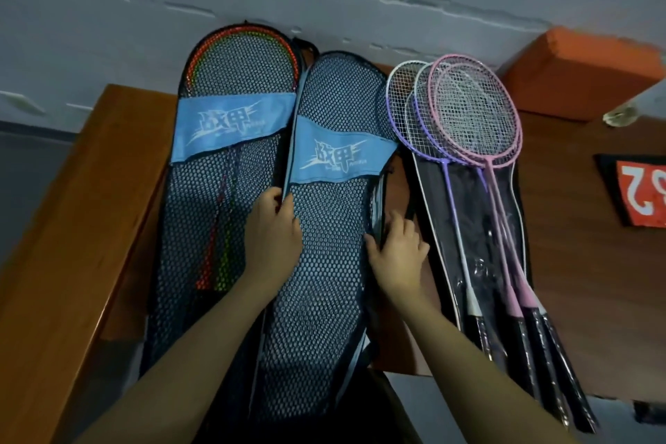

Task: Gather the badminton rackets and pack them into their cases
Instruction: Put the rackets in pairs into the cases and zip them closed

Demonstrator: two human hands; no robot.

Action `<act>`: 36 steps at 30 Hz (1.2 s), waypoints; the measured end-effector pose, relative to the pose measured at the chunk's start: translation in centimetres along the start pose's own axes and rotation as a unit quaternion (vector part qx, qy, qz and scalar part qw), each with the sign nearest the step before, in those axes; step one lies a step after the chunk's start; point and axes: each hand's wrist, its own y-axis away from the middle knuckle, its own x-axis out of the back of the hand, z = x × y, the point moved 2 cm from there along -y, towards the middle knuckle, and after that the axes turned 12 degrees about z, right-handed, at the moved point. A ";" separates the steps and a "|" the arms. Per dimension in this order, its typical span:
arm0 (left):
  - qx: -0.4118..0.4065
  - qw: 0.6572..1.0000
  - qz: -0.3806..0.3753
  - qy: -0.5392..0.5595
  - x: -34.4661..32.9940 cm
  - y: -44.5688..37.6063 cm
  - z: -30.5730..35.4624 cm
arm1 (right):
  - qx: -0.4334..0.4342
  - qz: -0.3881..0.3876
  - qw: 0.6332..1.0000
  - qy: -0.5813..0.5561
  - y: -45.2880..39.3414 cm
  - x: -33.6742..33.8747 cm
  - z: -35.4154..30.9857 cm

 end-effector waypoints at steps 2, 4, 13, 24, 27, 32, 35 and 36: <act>-0.039 0.999 0.000 -0.035 -0.4 0.2 0.0 | -0.032 0.000 0.999 0.009 0.2 -0.6 0.0; -0.084 0.996 0.001 -0.022 -0.6 0.1 0.6 | -0.032 0.003 0.999 -0.022 0.3 -1.2 0.0; -0.096 0.980 -0.105 0.141 -1.9 -3.3 6.3 | 0.044 0.013 0.970 -0.237 0.4 1.4 -1.9; 0.111 0.930 -0.081 0.341 2.9 -5.7 7.2 | 0.142 -0.003 0.944 -0.297 1.8 6.5 -5.3; 0.117 0.920 -0.030 0.372 5.3 -5.9 6.9 | 0.129 0.005 0.934 -0.334 1.7 7.3 -6.3; 0.126 0.901 0.043 0.413 9.3 -6.2 6.6 | 0.088 -0.015 0.906 -0.414 2.2 8.0 -7.9; 0.113 0.888 0.083 0.439 11.3 -6.6 6.5 | 0.072 -0.038 0.870 -0.487 2.4 7.9 -9.4; 0.115 0.882 0.089 0.447 11.7 -6.6 6.4 | 0.067 -0.045 0.863 -0.499 2.4 7.8 -9.9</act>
